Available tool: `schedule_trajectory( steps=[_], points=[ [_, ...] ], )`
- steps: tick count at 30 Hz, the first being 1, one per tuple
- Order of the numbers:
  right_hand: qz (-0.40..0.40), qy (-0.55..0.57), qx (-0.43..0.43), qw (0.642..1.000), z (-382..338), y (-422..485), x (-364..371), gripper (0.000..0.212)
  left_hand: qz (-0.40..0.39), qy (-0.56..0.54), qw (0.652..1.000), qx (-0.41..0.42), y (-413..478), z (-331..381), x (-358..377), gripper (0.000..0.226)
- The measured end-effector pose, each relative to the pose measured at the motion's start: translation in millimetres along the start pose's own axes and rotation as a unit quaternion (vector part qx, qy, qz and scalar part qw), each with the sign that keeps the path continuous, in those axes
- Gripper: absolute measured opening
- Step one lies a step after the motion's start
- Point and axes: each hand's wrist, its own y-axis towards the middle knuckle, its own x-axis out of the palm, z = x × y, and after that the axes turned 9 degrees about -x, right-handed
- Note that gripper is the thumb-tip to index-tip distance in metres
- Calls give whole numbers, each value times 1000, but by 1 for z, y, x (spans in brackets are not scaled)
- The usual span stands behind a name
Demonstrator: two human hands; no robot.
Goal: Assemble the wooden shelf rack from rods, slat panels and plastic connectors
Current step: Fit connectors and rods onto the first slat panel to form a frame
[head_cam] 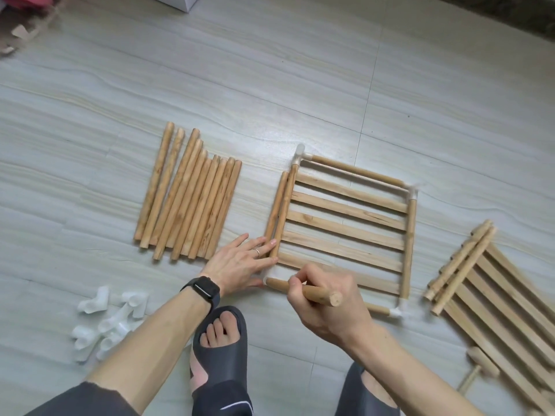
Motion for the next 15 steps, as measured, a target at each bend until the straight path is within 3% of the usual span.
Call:
schedule_trajectory(
  steps=[8,10,14,15],
  points=[
    [-76,-58,-144,985,-11,-5,6,21,11,-9,1000,-4,-2,2,1,64],
    [-78,-50,-107,990,-12,-3,8,24,15,-11,1000,-5,-3,3,3,63],
    [-30,23,84,996,3,11,3,31,19,-13,1000,-3,-4,2,4,59],
    [-32,35,98,994,5,12,2,31,19,-15,1000,-2,-4,2,3,59]
  ],
)
